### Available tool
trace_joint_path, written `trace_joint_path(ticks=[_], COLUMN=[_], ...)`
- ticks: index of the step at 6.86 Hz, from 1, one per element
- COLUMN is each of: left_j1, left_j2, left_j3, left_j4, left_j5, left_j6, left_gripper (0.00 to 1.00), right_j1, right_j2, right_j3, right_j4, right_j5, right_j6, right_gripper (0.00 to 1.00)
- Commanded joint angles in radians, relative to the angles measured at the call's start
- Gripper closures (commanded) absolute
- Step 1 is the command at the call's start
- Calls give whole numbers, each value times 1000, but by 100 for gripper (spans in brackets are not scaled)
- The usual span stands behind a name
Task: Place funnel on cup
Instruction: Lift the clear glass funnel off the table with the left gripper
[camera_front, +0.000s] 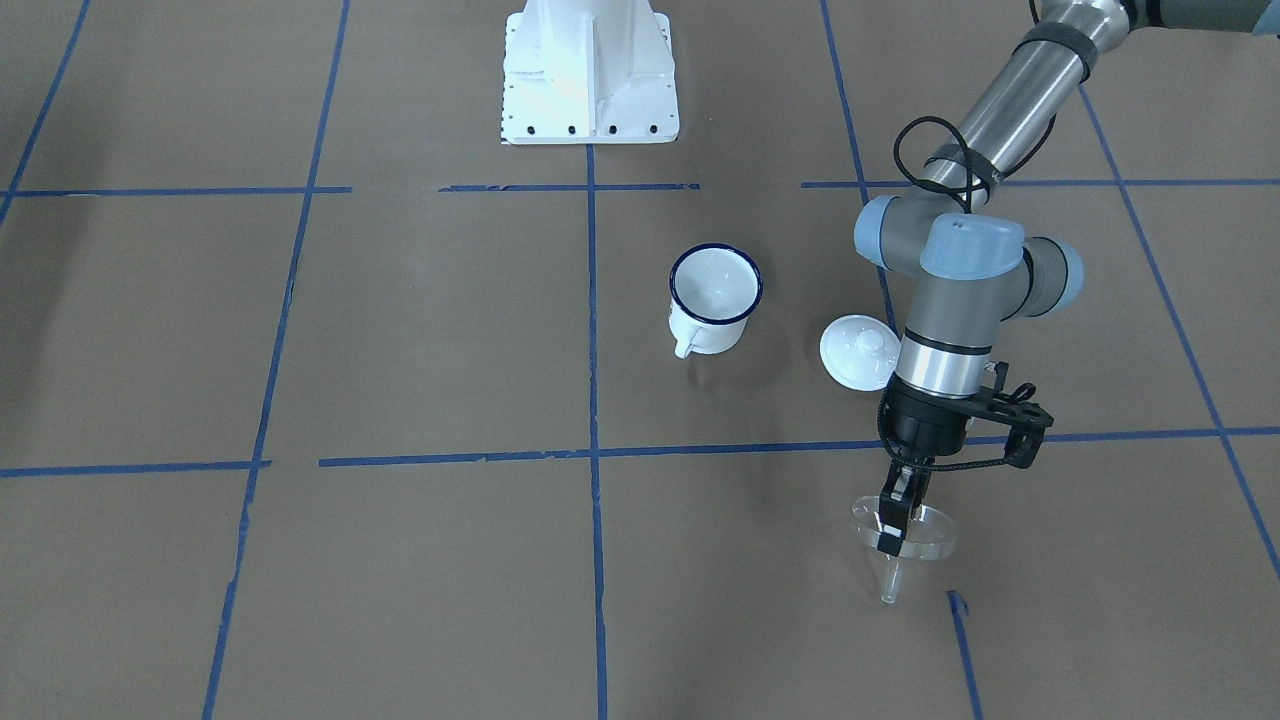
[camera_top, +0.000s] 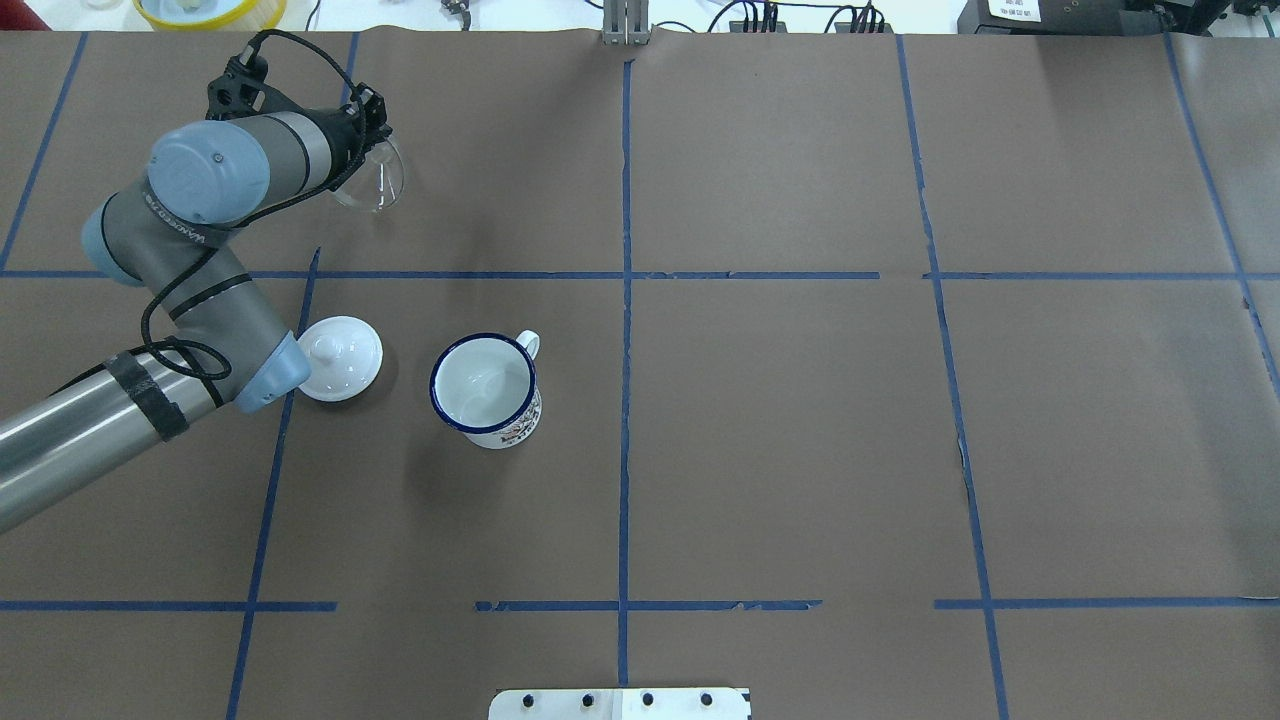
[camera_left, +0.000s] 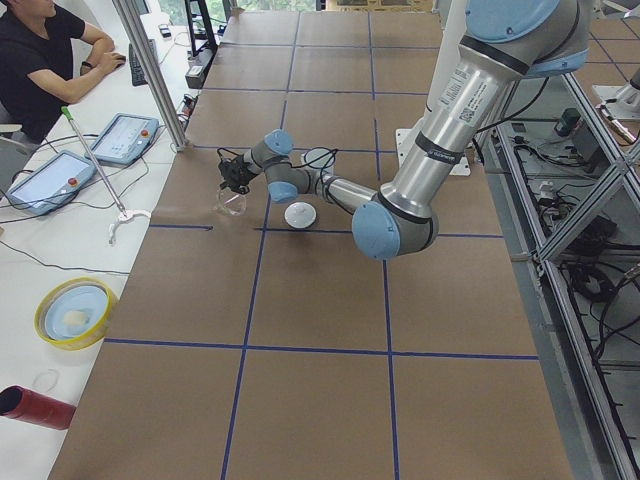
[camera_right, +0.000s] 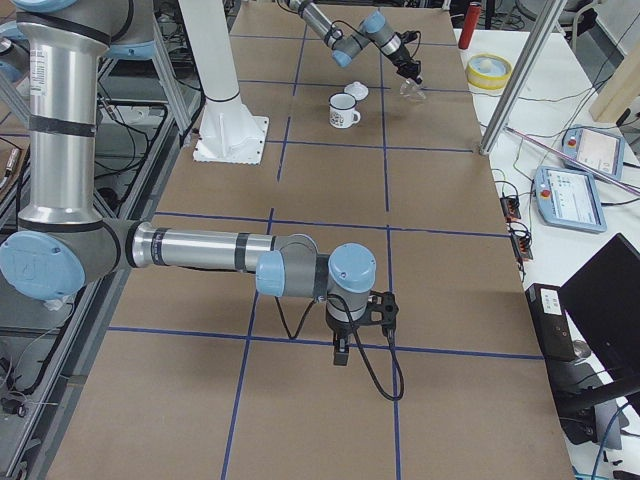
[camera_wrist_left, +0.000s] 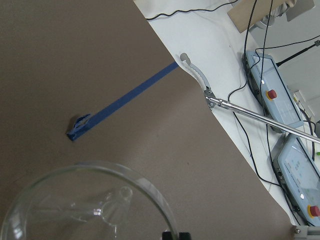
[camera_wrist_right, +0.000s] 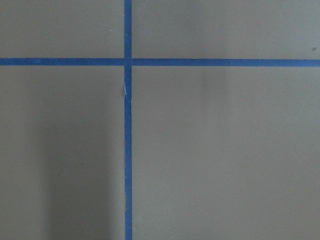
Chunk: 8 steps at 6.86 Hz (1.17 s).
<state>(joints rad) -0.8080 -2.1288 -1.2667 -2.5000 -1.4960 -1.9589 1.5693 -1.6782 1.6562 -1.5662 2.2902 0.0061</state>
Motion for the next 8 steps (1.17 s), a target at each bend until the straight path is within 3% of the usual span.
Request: trace_joint_path(ticks=[1,3,8], left_j1=[-22,-37,-34], left_j2=[1,12,4], left_j3=[-52,-155,-665], left_j4=[-10,77,856], left_j5=[-62,-169,-319], left_j6=[5,21,423], left_gripper=[100,100,100], right_j1=[0,0,0], right_j2=[0,0,0], right_j3=[0,0,0], right_j4=[0,0,0], right_j5=[0,0,0], right_j6=[0,0,0], right_gripper=[0,0,0])
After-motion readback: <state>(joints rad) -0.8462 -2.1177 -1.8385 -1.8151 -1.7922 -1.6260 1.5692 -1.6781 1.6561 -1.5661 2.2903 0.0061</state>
